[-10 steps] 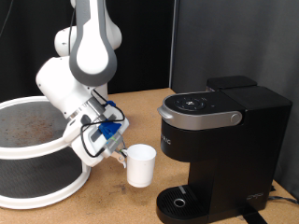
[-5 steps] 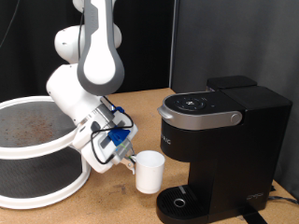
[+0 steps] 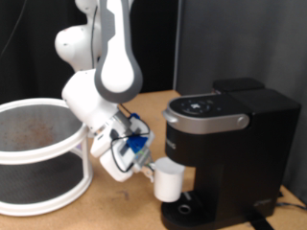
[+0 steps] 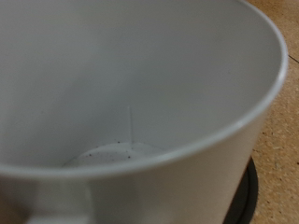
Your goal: Make a cup of coffee with the keurig machine
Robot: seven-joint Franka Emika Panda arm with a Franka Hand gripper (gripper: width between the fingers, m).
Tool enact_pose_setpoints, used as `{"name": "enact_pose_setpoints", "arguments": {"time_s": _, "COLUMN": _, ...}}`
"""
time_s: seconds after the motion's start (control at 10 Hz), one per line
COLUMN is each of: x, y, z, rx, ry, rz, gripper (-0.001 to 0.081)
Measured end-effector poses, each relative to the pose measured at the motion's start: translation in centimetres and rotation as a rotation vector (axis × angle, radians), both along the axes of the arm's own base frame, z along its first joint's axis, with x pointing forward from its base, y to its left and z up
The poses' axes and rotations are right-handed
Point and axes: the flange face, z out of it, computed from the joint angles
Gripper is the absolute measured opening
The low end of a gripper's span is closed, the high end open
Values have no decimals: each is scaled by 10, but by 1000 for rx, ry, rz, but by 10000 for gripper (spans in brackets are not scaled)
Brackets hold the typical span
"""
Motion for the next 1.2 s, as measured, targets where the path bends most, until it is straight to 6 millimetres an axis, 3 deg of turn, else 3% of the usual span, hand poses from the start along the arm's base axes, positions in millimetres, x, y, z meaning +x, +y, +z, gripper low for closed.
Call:
{"name": "enact_pose_setpoints", "arguments": {"time_s": 0.4, "x": 11, "y": 19, "z": -5, "rx": 11, "ry": -22, "rz": -16, "gripper": 74}}
{"name": "enact_pose_setpoints", "arguments": {"time_s": 1.2, "x": 42, "y": 23, "z": -21, "rx": -14, "ry": -23, "rz": -33, "gripper": 74}}
